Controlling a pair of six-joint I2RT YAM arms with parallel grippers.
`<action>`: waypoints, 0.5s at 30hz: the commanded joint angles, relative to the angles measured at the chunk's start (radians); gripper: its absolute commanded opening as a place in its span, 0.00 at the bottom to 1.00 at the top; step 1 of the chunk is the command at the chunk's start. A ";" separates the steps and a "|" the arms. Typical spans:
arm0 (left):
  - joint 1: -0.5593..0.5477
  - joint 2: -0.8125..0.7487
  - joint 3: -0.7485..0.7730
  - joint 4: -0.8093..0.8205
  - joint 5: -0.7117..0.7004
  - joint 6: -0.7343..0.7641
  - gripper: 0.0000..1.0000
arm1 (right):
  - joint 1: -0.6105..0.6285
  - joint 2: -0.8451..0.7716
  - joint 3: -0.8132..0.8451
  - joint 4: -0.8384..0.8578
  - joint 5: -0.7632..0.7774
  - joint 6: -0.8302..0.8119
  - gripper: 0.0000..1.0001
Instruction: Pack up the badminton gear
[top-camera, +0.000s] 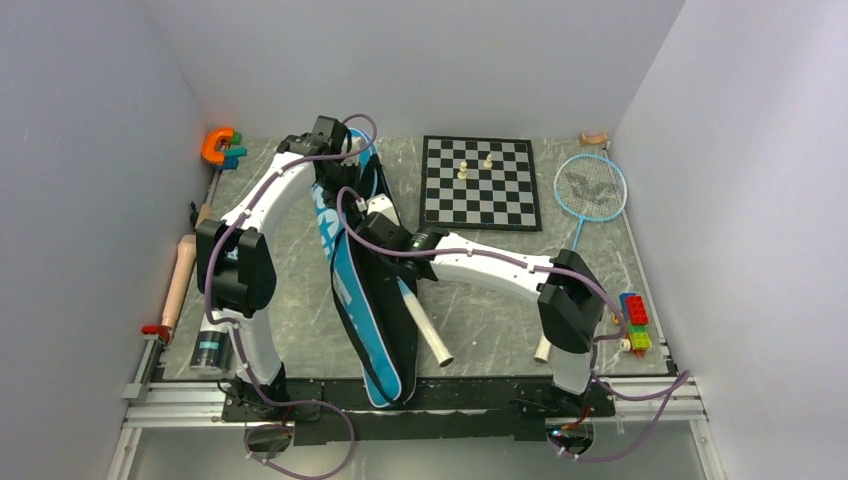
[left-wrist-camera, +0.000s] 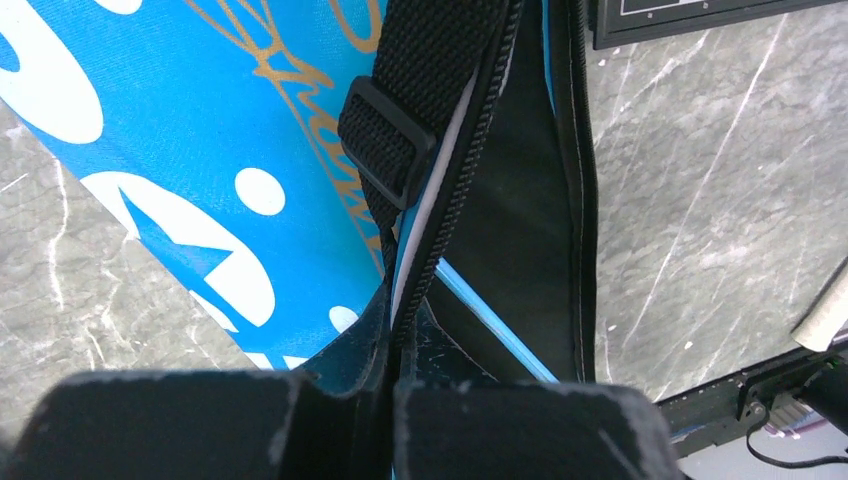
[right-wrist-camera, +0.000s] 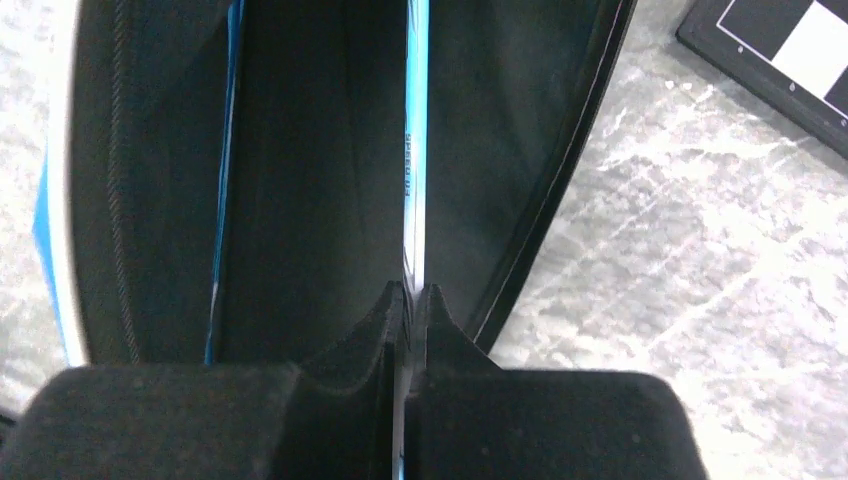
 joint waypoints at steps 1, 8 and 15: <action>-0.006 -0.004 0.057 -0.011 0.102 0.005 0.00 | -0.028 -0.053 -0.058 0.292 -0.019 -0.024 0.00; -0.006 -0.039 0.036 -0.004 0.203 0.025 0.00 | -0.059 -0.051 -0.152 0.529 -0.012 -0.003 0.00; -0.006 -0.063 0.034 -0.007 0.277 0.052 0.00 | -0.067 -0.018 -0.102 0.600 -0.061 0.053 0.00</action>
